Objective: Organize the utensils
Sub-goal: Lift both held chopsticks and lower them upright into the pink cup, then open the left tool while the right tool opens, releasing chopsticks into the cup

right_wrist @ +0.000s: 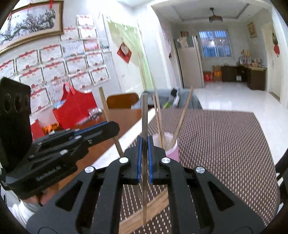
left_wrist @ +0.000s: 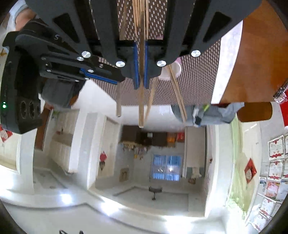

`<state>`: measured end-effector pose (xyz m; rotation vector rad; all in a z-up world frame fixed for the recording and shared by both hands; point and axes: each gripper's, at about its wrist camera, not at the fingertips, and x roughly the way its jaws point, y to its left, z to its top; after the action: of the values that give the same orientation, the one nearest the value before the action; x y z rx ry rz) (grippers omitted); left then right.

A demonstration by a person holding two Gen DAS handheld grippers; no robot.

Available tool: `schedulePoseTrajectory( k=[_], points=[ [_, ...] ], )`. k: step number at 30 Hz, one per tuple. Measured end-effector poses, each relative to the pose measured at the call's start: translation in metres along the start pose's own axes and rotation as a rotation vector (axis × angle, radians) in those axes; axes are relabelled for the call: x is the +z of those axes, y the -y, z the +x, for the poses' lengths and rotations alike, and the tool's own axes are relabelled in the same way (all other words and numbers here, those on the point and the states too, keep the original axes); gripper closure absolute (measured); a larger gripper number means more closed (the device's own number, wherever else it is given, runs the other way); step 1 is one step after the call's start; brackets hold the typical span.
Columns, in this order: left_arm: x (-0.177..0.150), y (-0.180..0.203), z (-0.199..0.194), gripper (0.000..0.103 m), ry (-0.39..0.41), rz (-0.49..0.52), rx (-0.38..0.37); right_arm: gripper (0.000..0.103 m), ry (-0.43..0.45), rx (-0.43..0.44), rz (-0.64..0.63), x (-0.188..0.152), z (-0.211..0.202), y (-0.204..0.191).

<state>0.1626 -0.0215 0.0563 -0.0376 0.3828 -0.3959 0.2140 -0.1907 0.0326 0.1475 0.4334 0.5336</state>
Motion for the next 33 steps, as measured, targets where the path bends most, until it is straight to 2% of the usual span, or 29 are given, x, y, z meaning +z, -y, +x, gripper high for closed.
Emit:
schedulePoseTrajectory(
  k=[7, 15, 17, 23, 27, 33],
  points=[
    [0.032, -0.007, -0.002, 0.097, 0.147, -0.048, 0.033, 0.096, 0.161, -0.025, -0.010, 0.039, -0.002, -0.008],
    [0.048, -0.027, 0.001, 0.097, 0.258, -0.123, 0.093, 0.096, 0.252, -0.074, -0.019, 0.060, 0.014, -0.010],
    [0.049, -0.032, 0.005, 0.097, 0.269, -0.132, 0.108, 0.096, 0.280, -0.095, -0.021, 0.062, 0.015, -0.009],
    [0.047, -0.048, 0.018, 0.097, 0.310, -0.191, 0.077, 0.096, 0.374, -0.146, -0.017, 0.060, 0.020, -0.003],
    [0.051, -0.053, 0.011, 0.097, 0.366, -0.215, 0.066, 0.096, 0.393, -0.152, -0.005, 0.058, 0.025, 0.001],
    [0.047, -0.058, 0.025, 0.097, 0.351, -0.201, 0.106, 0.096, 0.385, -0.174, 0.030, 0.047, 0.036, 0.011]
  ],
)
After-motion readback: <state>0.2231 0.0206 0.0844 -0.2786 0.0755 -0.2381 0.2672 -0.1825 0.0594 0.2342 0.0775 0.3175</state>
